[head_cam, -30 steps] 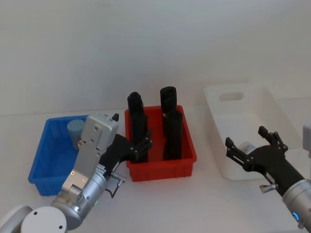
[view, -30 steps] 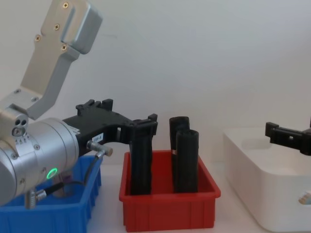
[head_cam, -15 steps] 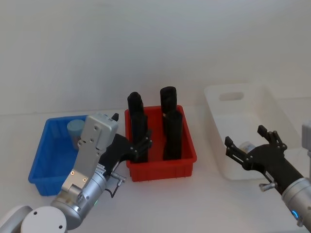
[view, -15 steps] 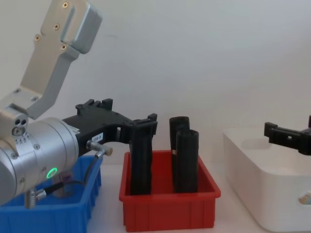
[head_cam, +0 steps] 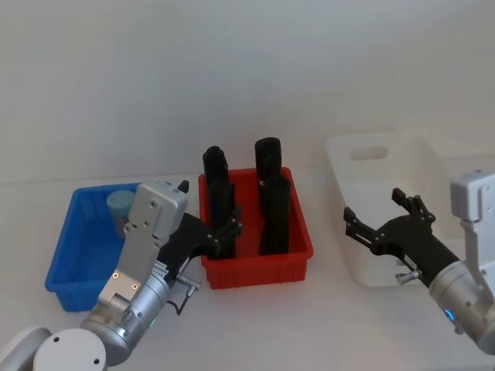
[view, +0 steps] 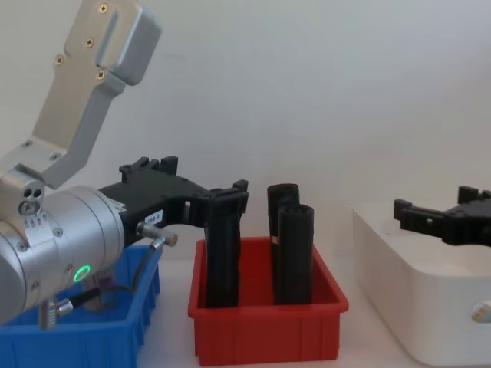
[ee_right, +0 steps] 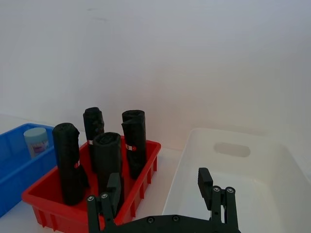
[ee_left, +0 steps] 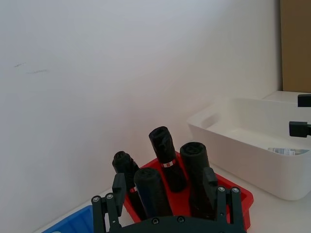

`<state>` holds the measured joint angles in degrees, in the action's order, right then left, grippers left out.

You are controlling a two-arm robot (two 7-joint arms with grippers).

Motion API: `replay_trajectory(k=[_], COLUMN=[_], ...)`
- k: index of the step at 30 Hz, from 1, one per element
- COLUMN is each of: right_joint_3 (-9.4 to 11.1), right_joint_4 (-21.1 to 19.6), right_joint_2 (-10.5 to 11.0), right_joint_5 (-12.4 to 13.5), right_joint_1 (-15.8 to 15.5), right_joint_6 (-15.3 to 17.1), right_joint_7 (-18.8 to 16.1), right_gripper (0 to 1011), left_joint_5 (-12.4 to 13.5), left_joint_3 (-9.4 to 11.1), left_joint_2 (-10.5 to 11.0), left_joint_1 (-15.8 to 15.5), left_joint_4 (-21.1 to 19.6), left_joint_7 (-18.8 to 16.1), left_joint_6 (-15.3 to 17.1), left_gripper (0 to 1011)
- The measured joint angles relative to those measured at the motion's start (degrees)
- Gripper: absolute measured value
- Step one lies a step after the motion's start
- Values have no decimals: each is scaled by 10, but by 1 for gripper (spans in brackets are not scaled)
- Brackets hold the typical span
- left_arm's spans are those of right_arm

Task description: Pick the cotton swabs from the blue box and place them into the white box.

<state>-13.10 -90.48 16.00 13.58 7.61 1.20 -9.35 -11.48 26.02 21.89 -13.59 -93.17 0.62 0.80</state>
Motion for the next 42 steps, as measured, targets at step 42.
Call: replay_trajectory(k=[42], right_joint_3=[-37], right_joint_4=[393], right_joint_2=[-110], right_joint_5=[-69], right_joint_1=[251], right_joint_6=[-110], right_joint_7=[-165], right_gripper=[1001], left_joint_5=[0], left_joint_3=[0], left_joint_2=[0], left_joint_1=[0], left_joint_4=[0], left_joint_7=[0], left_joint_6=[0], left_gripper=[1004])
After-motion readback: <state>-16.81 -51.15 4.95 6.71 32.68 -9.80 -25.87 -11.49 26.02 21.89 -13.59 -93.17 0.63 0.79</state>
